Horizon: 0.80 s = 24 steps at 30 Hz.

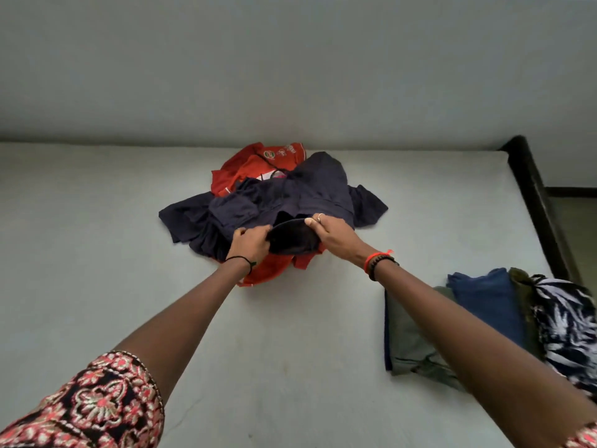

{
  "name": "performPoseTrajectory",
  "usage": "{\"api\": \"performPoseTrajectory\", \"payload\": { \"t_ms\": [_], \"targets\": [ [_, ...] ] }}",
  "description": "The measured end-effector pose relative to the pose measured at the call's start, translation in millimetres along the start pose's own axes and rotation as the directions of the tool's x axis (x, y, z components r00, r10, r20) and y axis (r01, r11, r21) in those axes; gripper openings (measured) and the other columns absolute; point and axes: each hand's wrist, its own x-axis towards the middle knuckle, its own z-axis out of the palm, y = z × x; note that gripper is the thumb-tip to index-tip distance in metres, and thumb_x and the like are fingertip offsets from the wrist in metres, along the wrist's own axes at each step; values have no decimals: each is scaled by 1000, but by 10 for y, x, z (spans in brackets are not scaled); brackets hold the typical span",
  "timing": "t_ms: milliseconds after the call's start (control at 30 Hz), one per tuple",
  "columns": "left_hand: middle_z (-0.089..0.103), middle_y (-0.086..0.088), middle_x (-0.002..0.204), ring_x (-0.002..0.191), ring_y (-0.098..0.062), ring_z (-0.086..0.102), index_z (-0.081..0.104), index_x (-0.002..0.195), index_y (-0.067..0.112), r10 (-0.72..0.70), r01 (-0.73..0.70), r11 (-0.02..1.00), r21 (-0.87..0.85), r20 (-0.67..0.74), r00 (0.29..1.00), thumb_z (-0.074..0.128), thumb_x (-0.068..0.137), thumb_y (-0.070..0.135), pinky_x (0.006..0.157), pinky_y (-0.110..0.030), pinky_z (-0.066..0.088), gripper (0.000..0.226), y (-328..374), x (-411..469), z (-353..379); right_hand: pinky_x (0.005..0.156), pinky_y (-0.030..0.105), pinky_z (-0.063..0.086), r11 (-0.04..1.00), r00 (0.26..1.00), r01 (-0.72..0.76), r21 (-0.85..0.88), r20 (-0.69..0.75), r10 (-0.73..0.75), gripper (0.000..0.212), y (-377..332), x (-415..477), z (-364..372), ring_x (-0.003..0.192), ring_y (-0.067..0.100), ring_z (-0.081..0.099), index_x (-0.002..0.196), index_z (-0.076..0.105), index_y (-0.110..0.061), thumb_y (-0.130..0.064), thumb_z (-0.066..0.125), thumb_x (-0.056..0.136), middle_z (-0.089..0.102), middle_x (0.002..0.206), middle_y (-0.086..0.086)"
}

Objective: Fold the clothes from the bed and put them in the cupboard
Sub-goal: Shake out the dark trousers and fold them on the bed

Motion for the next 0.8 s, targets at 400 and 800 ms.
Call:
{"api": "performPoseTrajectory", "payload": {
  "t_ms": [400,800],
  "targets": [
    [62,1,80,92,-35,61,65,92,0,246,-245,887,-392,-51,968,35,86,64,68,-23,37,71,966,-749,-1822,59,21,35,970,969,54,235,-247,5,44,-689,-960,-1254,59,13,49,73,55,3,-31,45,100,57,69,7],
    [43,1,62,51,-3,37,53,78,-3,424,-497,802,-332,-272,864,46,99,22,50,-17,30,33,1945,-1057,-3661,56,26,33,941,868,252,227,-482,-116,42,-1884,-1648,-2818,58,11,38,67,45,-3,-29,44,100,40,64,3]
  ]
}}
